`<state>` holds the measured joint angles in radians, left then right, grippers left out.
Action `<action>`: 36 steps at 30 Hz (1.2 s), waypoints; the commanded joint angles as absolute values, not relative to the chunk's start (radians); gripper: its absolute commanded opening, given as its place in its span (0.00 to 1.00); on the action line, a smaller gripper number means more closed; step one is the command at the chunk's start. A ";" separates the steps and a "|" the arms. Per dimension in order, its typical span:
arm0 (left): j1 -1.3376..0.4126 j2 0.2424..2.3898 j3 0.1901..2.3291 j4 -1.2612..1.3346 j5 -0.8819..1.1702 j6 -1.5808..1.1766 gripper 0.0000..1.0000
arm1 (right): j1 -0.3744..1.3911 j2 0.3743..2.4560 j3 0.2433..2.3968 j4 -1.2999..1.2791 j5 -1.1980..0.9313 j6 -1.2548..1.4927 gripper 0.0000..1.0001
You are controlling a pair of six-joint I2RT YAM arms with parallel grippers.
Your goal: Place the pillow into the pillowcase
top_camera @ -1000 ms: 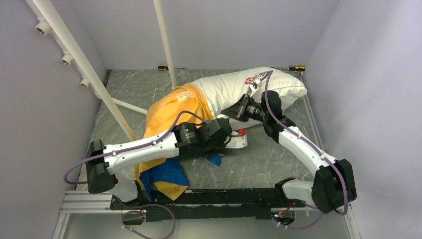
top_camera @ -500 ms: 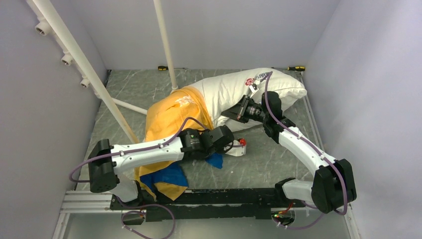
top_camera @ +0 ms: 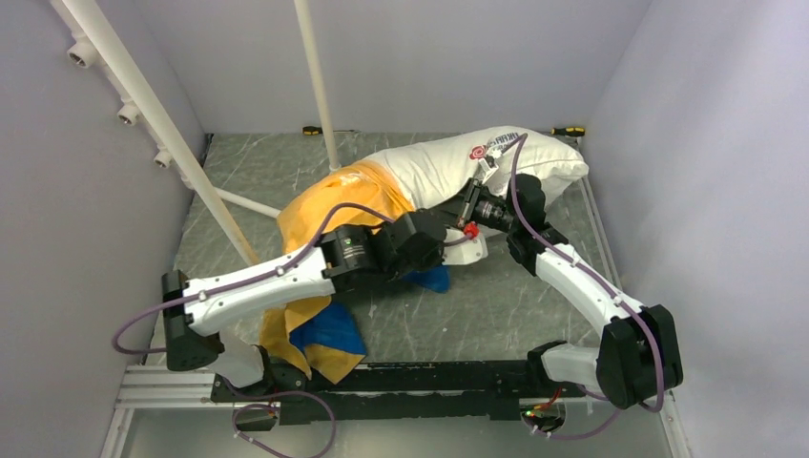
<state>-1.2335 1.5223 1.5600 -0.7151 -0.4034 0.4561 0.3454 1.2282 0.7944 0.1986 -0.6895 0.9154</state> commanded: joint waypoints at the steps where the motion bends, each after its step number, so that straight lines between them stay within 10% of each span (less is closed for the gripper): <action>1: -1.239 1.403 1.626 -0.369 -0.310 0.388 0.00 | 0.396 1.195 0.785 0.515 -0.913 1.006 0.00; 36: -0.944 1.341 1.650 -0.008 -0.154 0.016 0.00 | 0.600 1.101 0.724 0.695 -0.865 0.907 0.00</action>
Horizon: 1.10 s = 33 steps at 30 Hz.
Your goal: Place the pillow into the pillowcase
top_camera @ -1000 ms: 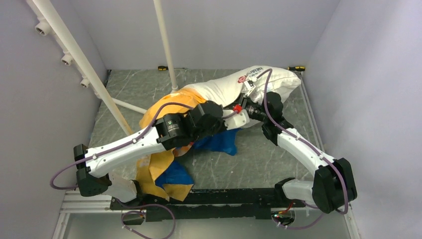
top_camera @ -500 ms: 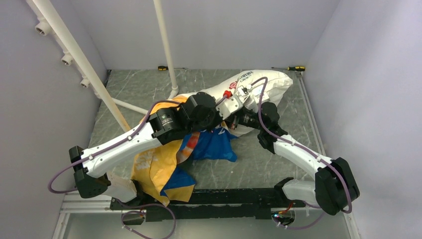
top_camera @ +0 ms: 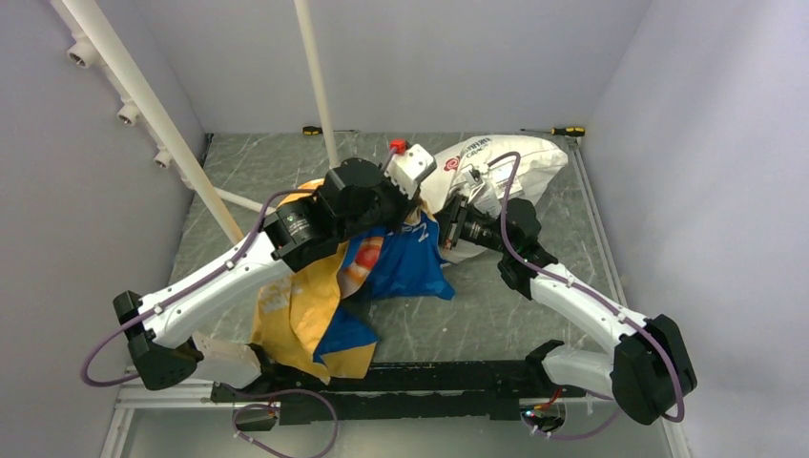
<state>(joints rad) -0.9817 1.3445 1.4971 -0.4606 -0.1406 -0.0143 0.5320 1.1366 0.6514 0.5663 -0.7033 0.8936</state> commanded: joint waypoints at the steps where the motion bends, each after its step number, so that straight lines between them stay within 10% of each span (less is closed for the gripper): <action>1: -0.943 1.373 1.692 -0.055 -0.121 0.036 0.00 | 0.600 1.104 0.742 0.708 -0.856 0.907 0.00; 8: -0.943 1.459 1.724 -0.070 -0.165 0.252 0.00 | 0.586 1.015 0.968 0.360 -0.446 0.583 0.00; 19: -0.897 1.565 1.778 0.129 -0.108 0.455 0.00 | 0.586 1.009 1.014 0.534 -0.062 0.370 0.00; 33: -0.903 1.179 1.016 0.204 0.039 0.125 0.00 | 0.594 0.815 0.460 0.467 -0.241 0.676 0.00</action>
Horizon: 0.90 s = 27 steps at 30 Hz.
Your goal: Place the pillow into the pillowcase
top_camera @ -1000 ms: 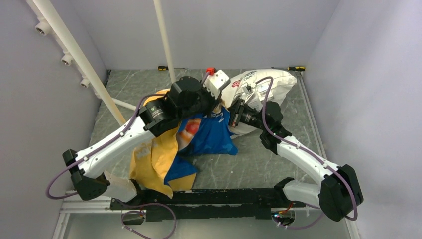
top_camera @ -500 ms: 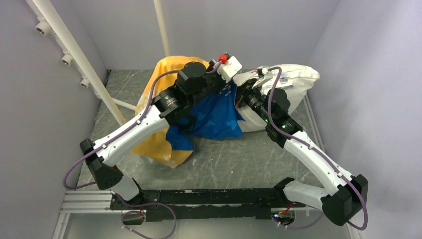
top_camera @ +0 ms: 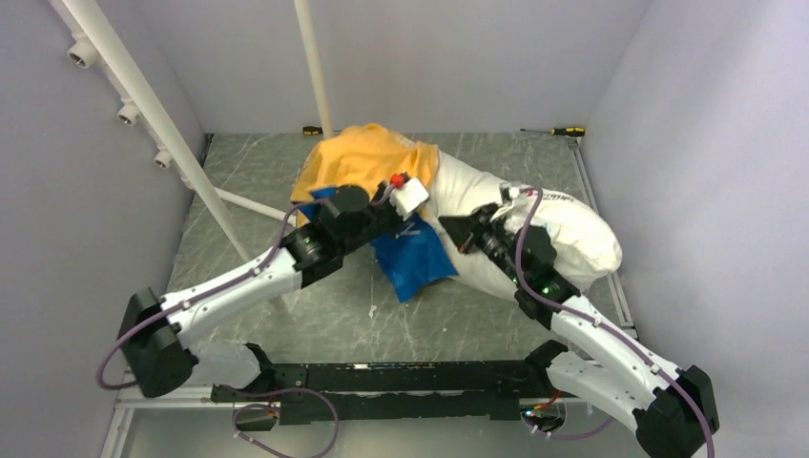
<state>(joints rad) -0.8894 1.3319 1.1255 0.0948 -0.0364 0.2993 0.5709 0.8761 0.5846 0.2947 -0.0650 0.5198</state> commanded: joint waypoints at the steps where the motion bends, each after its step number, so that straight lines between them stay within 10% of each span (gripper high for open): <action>1: -0.905 1.147 0.984 0.189 0.044 0.096 0.00 | 0.598 0.811 0.420 0.471 -0.274 0.709 0.00; 8: -0.936 1.055 0.944 -0.101 0.214 0.014 0.00 | 0.613 0.877 0.404 0.283 -0.517 0.773 0.10; 13: -1.030 1.000 1.014 -0.303 0.141 0.042 0.67 | 0.631 0.824 0.506 0.075 -0.557 0.735 0.57; 14: -1.035 0.981 1.032 -0.332 0.124 0.040 0.95 | 0.632 0.801 0.534 0.035 -0.550 0.724 0.65; 15: -1.035 0.964 1.053 -0.362 0.104 0.032 0.99 | 0.632 0.788 0.566 -0.008 -0.547 0.706 0.69; 27: -1.034 1.086 1.411 -0.698 -0.329 -0.402 0.89 | 0.641 0.745 0.797 0.038 -0.740 0.780 0.80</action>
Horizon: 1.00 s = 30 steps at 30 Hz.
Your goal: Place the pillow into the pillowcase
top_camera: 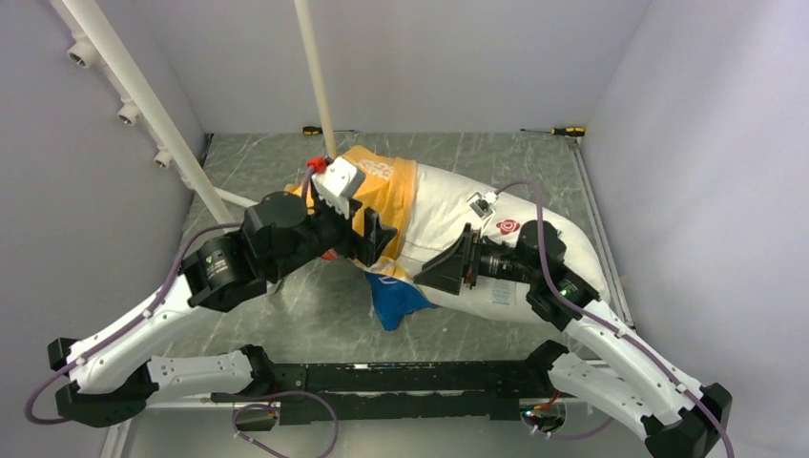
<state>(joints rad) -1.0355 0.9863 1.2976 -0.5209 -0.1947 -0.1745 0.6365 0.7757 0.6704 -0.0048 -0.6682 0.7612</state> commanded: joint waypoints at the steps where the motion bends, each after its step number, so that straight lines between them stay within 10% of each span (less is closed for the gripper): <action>1: -1.034 1.122 1.440 -0.733 -0.325 -0.443 0.88 | 0.641 0.749 0.840 0.010 -0.721 0.751 0.80; 10: -1.023 1.260 1.438 -0.897 -0.259 -0.646 0.75 | 0.640 0.902 1.063 -0.256 -0.517 0.613 0.77; 22: -1.024 1.165 1.318 -1.025 -0.345 -0.777 0.42 | 0.641 1.054 0.807 -0.288 -0.562 0.594 0.49; 30: -1.023 1.199 1.270 -0.842 -0.257 -0.711 0.60 | 0.641 1.065 0.810 -0.315 -0.543 0.543 0.70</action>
